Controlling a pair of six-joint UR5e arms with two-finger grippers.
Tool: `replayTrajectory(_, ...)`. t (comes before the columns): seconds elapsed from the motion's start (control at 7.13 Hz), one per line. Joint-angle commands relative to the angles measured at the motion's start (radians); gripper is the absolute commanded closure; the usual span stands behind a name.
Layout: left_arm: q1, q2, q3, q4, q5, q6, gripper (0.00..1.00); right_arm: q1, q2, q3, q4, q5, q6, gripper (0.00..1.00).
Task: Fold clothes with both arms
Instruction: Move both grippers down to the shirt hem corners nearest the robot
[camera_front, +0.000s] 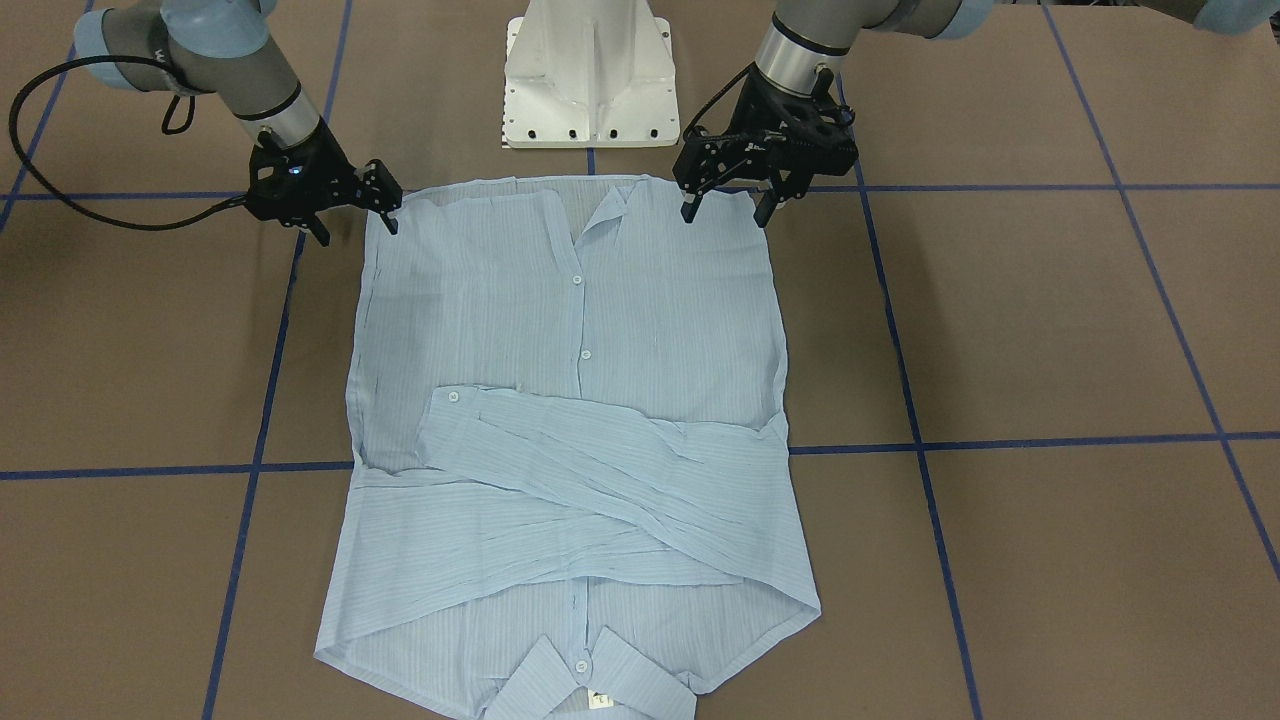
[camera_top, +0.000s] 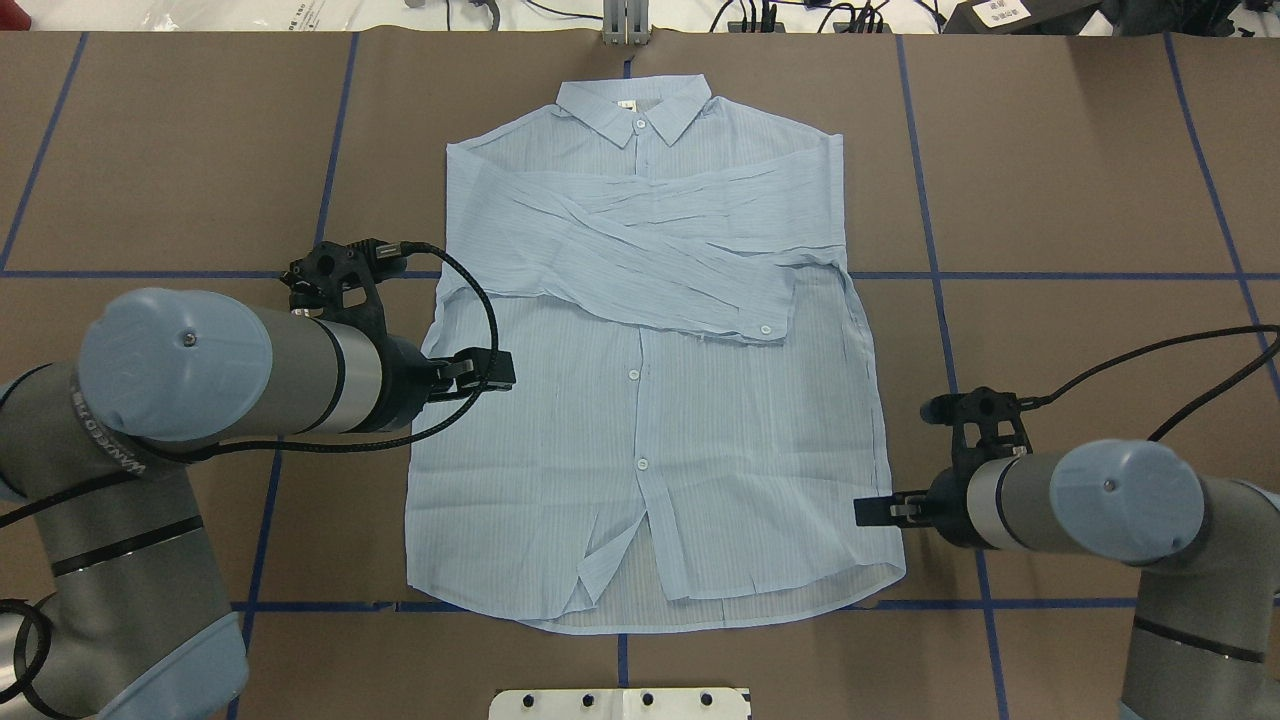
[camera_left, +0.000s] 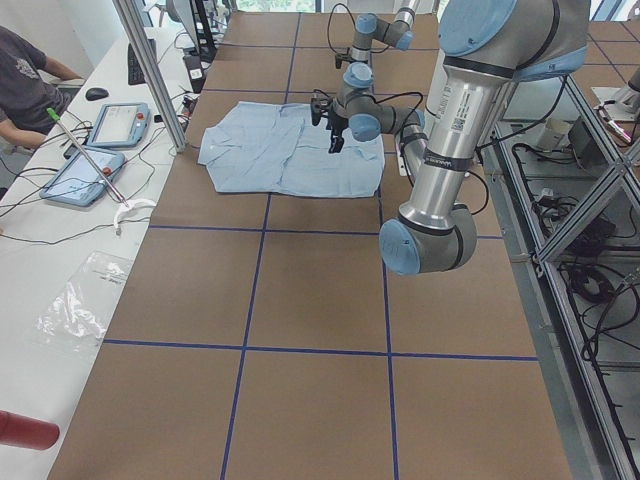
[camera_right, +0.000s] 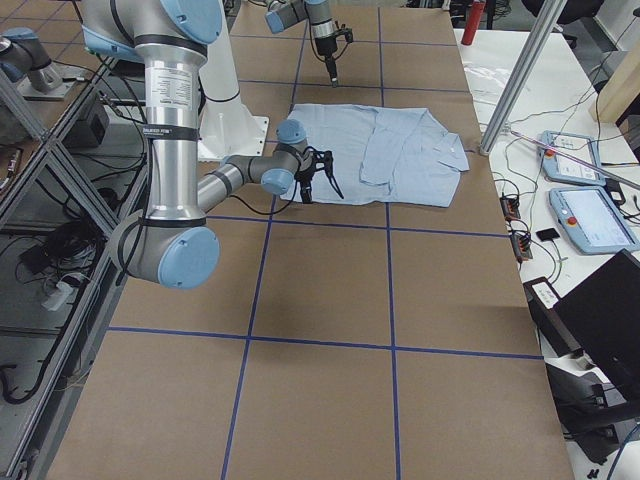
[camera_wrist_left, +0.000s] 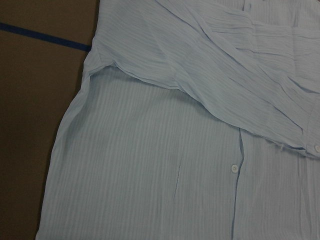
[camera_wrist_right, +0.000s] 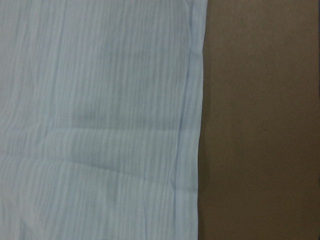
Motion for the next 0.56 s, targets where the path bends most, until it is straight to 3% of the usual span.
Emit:
replayTrajectory(0.0,0.003,0.000,-0.004,0.000,0.000,-0.001,0.01,-0.054,-0.014,0.006,-0.034,-0.015,0.042,0.05)
replayTrajectory(0.14,0.004,-0.001,-0.001,0.000,0.000,-0.001,0.01,-0.054,-0.017,0.012,-0.037,0.004,0.049,0.15)
replayTrajectory(0.28,0.004,-0.001,-0.004,0.000,0.000,-0.001,0.02,-0.057,-0.016,0.020,-0.056,0.011,0.058,0.17)
replayTrajectory(0.42,0.004,-0.001,-0.001,0.000,0.000,-0.001,0.06,-0.054,-0.016,0.020,-0.059,0.014,0.057,0.39)
